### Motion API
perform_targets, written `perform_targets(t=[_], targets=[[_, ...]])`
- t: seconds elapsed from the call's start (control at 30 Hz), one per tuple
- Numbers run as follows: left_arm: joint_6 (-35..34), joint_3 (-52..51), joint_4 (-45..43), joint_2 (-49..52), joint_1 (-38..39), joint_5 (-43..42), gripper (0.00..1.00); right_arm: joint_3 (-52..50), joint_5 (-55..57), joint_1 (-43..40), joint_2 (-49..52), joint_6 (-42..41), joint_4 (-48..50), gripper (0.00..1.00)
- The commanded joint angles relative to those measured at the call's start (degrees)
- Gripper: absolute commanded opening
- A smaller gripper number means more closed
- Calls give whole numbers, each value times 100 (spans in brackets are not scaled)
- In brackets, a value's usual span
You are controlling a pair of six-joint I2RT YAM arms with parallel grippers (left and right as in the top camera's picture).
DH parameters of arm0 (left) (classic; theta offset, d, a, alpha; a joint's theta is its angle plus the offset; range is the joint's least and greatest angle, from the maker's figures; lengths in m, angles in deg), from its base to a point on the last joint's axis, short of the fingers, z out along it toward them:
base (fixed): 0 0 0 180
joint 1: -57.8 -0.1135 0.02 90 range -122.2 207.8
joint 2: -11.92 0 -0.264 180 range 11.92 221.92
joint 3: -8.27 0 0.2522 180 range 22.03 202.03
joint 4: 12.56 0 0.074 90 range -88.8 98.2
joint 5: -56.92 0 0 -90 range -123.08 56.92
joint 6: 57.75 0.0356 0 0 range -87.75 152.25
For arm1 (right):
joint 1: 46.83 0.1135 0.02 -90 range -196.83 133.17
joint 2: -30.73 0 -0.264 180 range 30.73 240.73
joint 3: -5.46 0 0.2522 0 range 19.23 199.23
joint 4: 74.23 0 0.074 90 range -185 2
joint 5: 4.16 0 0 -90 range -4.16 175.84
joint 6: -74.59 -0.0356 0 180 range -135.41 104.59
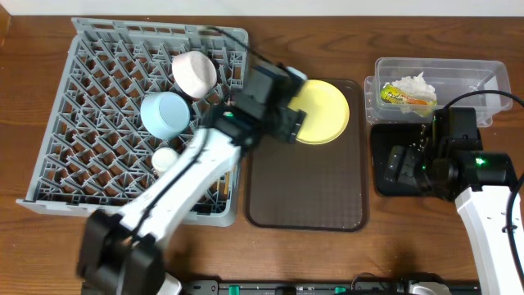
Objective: Sort waste into correct bins and load items into the dishwasher
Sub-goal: 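Insert the second chopstick upright into the rack's right edge, then reach the left gripper to the yellow plate and pinch its rim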
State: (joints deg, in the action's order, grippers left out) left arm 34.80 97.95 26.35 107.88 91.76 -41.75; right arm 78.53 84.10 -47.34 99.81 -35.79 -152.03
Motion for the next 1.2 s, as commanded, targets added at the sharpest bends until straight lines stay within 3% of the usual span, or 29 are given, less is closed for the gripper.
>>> perform_targets(t=[0.0, 0.3, 0.67, 0.8, 0.87, 0.97, 1.03, 1.17], targets=[[302, 70, -245, 514, 284, -37, 76, 105, -26, -44, -61, 24, 11, 92], [1113, 70, -1128, 1757, 890, -31, 79, 105, -26, -33, -61, 24, 9, 92], [1198, 70, -1290, 2350, 920, -33, 76, 105, -24, -33, -61, 26, -26, 92], [1174, 70, -977, 2363, 927, -39, 65, 105, -26, -33, -61, 26, -26, 92], [1172, 70, -778, 2352, 927, -39, 54, 105, -26, -33, -61, 26, -26, 92], [968, 70, -494, 2339, 927, -39, 31, 105, -26, -33, -61, 26, -24, 92], [748, 70, -323, 2297, 933, -87, 21, 105, -26, -33, -61, 26, -26, 92], [481, 70, -114, 2159, 962, -295, 13, 105, -26, -33, -61, 26, -31, 92]])
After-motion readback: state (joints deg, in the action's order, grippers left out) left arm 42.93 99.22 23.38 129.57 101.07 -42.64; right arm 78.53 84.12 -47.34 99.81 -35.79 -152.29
